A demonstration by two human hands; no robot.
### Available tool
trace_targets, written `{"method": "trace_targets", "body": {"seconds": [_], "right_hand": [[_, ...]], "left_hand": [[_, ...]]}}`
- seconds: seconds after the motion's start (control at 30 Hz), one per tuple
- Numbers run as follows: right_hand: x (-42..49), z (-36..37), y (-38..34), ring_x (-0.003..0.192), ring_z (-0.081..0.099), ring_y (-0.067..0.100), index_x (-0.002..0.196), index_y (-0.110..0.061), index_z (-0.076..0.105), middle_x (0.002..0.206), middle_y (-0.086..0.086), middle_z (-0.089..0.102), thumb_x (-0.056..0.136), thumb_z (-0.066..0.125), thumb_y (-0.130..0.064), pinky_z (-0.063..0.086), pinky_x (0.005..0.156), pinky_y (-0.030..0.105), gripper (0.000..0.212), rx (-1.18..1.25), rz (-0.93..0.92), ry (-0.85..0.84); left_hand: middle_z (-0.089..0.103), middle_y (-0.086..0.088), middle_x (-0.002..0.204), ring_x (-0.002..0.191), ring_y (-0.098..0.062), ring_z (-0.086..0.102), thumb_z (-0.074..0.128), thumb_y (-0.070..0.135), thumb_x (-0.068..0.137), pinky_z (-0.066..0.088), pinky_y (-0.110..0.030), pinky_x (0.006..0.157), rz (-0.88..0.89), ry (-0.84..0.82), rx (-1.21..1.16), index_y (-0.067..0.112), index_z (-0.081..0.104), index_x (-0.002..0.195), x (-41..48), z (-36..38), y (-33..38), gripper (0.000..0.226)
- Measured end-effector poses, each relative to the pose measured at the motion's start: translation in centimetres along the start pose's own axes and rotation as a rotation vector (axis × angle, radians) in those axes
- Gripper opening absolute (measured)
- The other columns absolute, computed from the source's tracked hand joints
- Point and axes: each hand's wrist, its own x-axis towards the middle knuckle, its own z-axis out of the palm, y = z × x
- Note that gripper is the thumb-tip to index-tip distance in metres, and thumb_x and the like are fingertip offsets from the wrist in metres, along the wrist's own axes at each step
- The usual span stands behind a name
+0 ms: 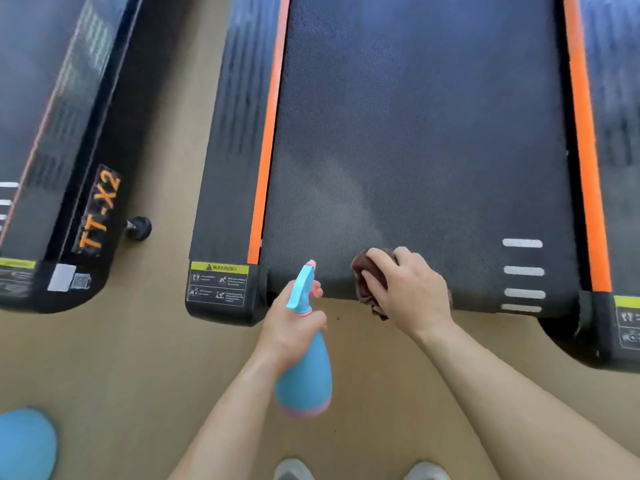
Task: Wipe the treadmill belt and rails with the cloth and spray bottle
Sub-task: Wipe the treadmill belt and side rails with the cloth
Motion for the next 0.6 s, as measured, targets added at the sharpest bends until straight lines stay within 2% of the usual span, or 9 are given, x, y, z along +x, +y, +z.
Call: {"method": "trace_targets", "body": {"seconds": [0.03,0.13,0.23,0.33,0.4,0.47,0.53,0.6], "right_hand": [[1.1,0.9,-0.1,0.08,0.058,0.032,0.115,-0.025,0.063,0.092,0.006,0.055,0.092,0.059,-0.047,0.047,0.052,0.036,0.032,-0.03,-0.021,0.032],[4.0,3.6,0.2,0.081,0.056,0.036,0.12,-0.022,0.062,0.096,0.01,0.057,0.095,0.057,-0.044,0.05,0.058,0.04,0.034,-0.067,0.028,0.086],[4.7,5.8,0.6,0.078,0.054,0.036,0.116,-0.022,0.064,0.094,0.011,0.057,0.094,0.055,-0.044,0.048,0.059,0.041,0.032,-0.125,0.026,0.173],[4.8,6.5,1.1,0.076,0.054,0.036,0.113,-0.023,0.065,0.091,0.011,0.057,0.092,0.056,-0.043,0.046,0.058,0.041,0.031,-0.131,-0.005,0.245],[4.9,6.8,1.2,0.077,0.054,0.037,0.113,-0.022,0.065,0.091,0.011,0.058,0.093,0.054,-0.044,0.046,0.058,0.041,0.032,-0.126,-0.006,0.265],[4.9,6.9,1.2,0.078,0.054,0.037,0.114,-0.022,0.066,0.092,0.011,0.059,0.092,0.053,-0.045,0.046,0.057,0.04,0.034,-0.125,-0.012,0.282],[4.8,6.9,1.2,0.078,0.055,0.036,0.113,-0.022,0.066,0.092,0.011,0.059,0.092,0.053,-0.045,0.045,0.057,0.039,0.034,-0.126,-0.024,0.296],[4.8,6.8,1.2,0.078,0.055,0.036,0.114,-0.022,0.066,0.092,0.01,0.059,0.091,0.054,-0.045,0.046,0.058,0.039,0.035,-0.129,-0.023,0.305]], "left_hand": [[0.067,0.018,0.105,0.085,-0.01,0.058,0.06,0.019,0.061,0.053,-0.032,0.084,0.0,-0.014,-0.005,0.052,0.06,0.098,0.3,-0.4,-0.1,0.049],[0.068,0.017,0.11,0.084,-0.006,0.059,0.063,0.019,0.064,0.047,-0.02,0.078,0.033,-0.041,-0.009,0.054,0.058,0.103,1.8,-1.3,0.0,0.053],[0.069,0.017,0.113,0.079,-0.005,0.062,0.067,0.003,0.08,0.048,-0.014,0.072,0.098,-0.048,0.001,0.055,0.061,0.117,3.6,-2.2,-0.1,0.063],[0.069,0.015,0.11,0.067,0.006,0.058,0.066,-0.002,0.083,0.045,-0.004,0.063,0.154,-0.067,0.042,0.05,0.06,0.129,5.1,-2.4,0.0,0.07],[0.069,0.012,0.111,0.063,0.006,0.062,0.065,-0.002,0.085,0.048,-0.008,0.064,0.164,-0.052,0.038,0.041,0.063,0.126,5.4,-2.5,0.4,0.059],[0.07,0.013,0.106,0.066,0.002,0.068,0.063,0.0,0.085,0.052,-0.015,0.07,0.173,-0.047,0.047,0.04,0.064,0.117,5.7,-2.6,0.6,0.051],[0.07,0.013,0.105,0.073,-0.008,0.075,0.063,0.002,0.086,0.053,-0.02,0.075,0.164,-0.044,0.061,0.04,0.065,0.111,5.8,-2.7,0.5,0.046],[0.072,0.002,0.106,0.077,-0.021,0.078,0.063,0.003,0.083,0.056,-0.032,0.079,0.144,-0.025,0.062,0.024,0.068,0.106,6.0,-2.9,0.3,0.032]]}}
